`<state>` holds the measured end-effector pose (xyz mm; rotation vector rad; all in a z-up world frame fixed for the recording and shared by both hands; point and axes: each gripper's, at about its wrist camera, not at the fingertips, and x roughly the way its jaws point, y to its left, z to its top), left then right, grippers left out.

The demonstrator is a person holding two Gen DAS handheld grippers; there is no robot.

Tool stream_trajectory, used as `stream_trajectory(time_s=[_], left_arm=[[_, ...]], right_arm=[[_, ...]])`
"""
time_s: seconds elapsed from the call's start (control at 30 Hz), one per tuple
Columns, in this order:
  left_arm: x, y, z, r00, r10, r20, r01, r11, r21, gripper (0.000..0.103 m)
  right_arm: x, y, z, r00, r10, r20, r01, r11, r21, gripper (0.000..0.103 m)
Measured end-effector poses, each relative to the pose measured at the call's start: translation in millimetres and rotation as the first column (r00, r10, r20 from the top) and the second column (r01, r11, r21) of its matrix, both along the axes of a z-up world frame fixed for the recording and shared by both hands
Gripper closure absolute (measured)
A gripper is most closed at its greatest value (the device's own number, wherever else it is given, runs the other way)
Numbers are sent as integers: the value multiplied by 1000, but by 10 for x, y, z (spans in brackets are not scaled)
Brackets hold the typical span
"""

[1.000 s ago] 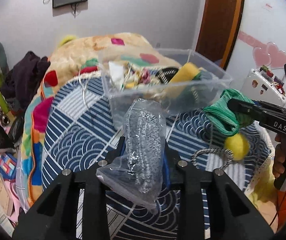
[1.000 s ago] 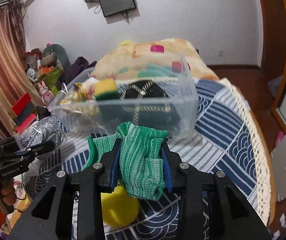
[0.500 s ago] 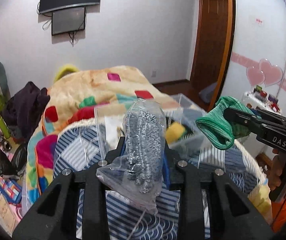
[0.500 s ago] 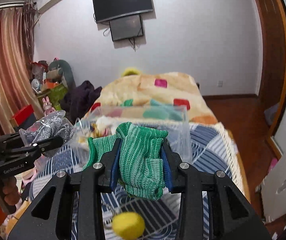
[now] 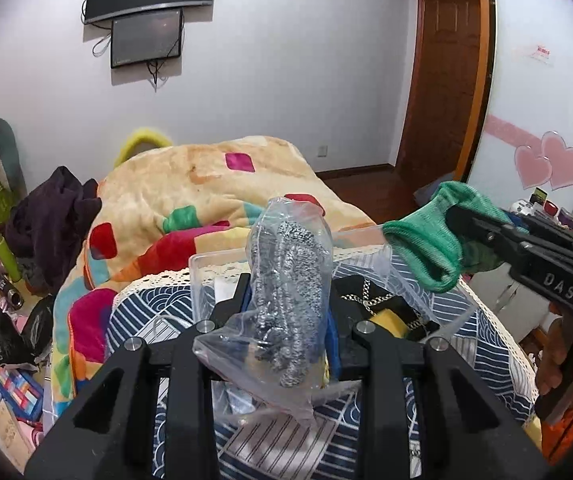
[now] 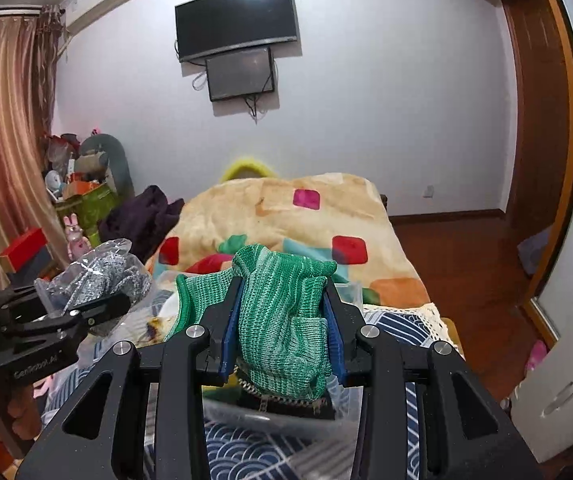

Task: Organize soft objects
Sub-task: 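Place the bagged scrubber and green sock into the clear box and release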

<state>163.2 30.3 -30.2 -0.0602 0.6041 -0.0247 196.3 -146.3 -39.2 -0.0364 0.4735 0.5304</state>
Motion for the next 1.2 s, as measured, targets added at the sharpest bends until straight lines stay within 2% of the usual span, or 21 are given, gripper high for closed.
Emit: stream_trajectory(time_s=[0.1,0.3,0.63,0.83,1.0,1.07,1.2], left_arm=[[156,19,-86,999,-3,-33,2,1000,-28,72],[502,-30,-343,991,-64,-118,56,996,-71,72],[793,-58,-618,978,-58,-202,39,995,-96,72],[784,-94,-617,977,-56,-204,43,997,-66,70],[685,-116,-558,981,-48,-189,41,998,-42,59],[597,-121,-507,985,-45,-168,41,999,-28,56],[461,-110,-398,989,-55,-141,51,998,-34,50]], right_arm=[[127,59,-78,999,1,-36,-1,1000,-17,70],[285,171,-249,996,1,-93,-10,996,-94,70],[407,246,-482,987,5,-163,-38,979,-199,70],[458,259,-554,982,12,-190,-56,972,-229,67],[439,254,-569,977,21,-211,-72,968,-240,65],[423,250,-548,978,19,-209,-72,966,-247,61],[340,211,-450,986,18,-167,-60,967,-249,46]])
